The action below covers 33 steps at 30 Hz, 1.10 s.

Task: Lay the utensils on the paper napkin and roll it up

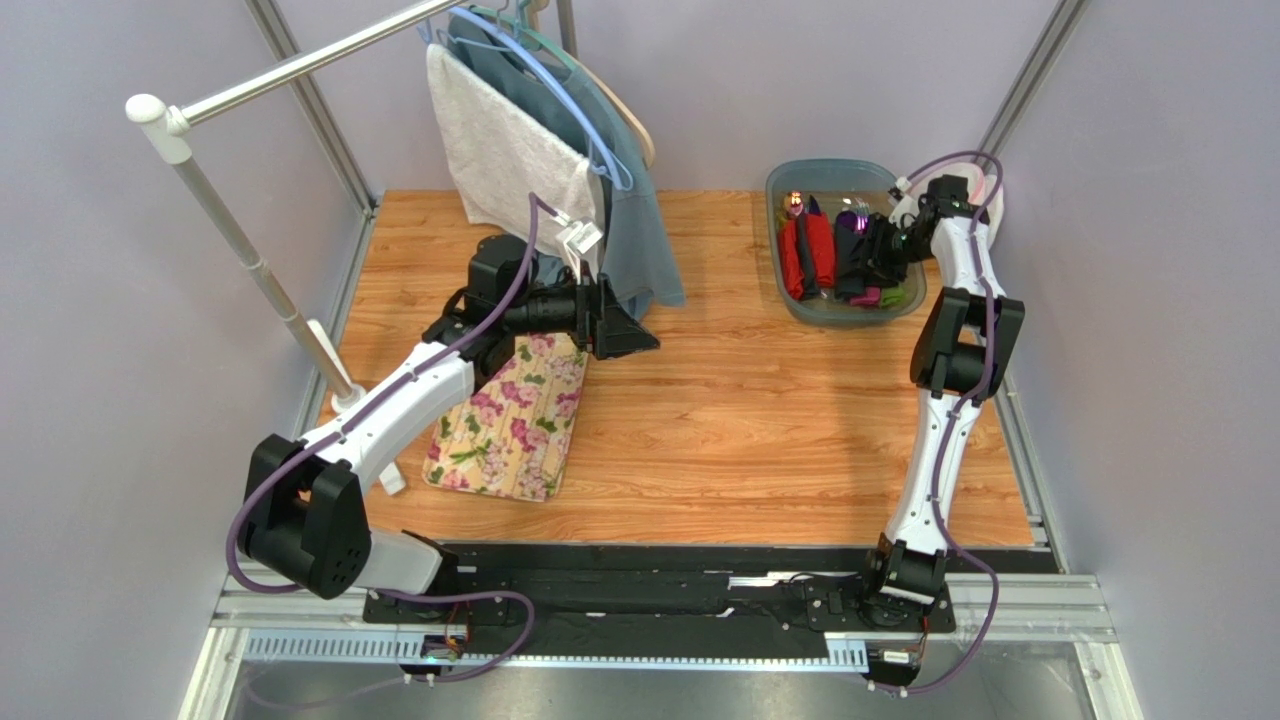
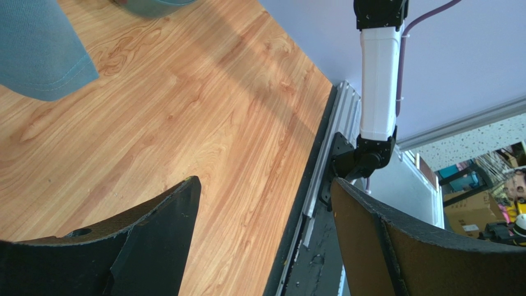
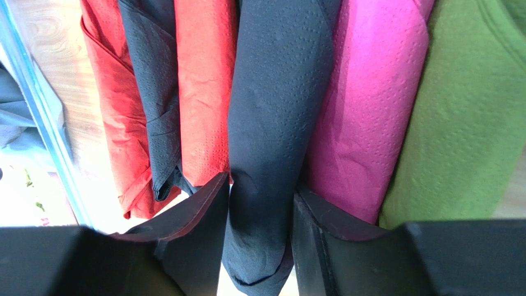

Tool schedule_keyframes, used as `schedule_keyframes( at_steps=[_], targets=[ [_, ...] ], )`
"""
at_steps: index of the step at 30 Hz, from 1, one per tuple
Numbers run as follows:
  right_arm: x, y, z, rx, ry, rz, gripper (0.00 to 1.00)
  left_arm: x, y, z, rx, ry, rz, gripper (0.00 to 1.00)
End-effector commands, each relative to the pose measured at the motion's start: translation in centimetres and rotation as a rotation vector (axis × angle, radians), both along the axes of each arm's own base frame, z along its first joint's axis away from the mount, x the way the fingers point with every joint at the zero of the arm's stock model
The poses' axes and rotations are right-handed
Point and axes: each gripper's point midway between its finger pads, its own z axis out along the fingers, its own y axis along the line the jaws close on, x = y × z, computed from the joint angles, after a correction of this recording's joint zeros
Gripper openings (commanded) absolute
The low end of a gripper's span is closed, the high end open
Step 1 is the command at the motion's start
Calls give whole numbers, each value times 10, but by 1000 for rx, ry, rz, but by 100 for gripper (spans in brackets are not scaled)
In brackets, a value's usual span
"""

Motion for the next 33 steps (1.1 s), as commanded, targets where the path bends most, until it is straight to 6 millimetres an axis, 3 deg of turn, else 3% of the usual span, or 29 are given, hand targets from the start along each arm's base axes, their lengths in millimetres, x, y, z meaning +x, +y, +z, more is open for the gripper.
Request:
schedule_keyframes(
  at_steps=[1, 16, 20, 22, 23, 28, 29, 31, 32, 33],
  targets=[
    [7, -16, 33, -102, -65, -26, 48, 3, -1, 16, -37, -51, -13, 86],
    [11, -17, 65, -119, -140, -26, 56, 10, 4, 12, -23, -44, 16, 86],
    [12, -21, 82, -151, -178, -35, 71, 18, 10, 9, -4, -36, 64, 90],
    [13, -21, 99, -162, -213, -37, 73, 20, 14, 8, 0, -29, 77, 96],
    [12, -21, 105, -164, -223, -39, 81, 23, 17, 8, 4, -33, 92, 98],
    [5, -15, 147, -165, -302, -30, 100, 24, 31, 10, 82, -56, 130, 99],
    [0, -12, 166, -170, -337, -28, 100, 27, 33, 18, 96, -76, 143, 99],
    [-8, -6, 175, -180, -354, 1, 100, 22, 40, 14, 158, -52, 144, 99],
    [-16, 0, 197, -184, -393, 11, 100, 22, 42, 22, 170, -75, 139, 99],
    [-21, 4, 204, -185, -404, 21, 100, 13, 46, 18, 206, -42, 121, 99]
  ],
)
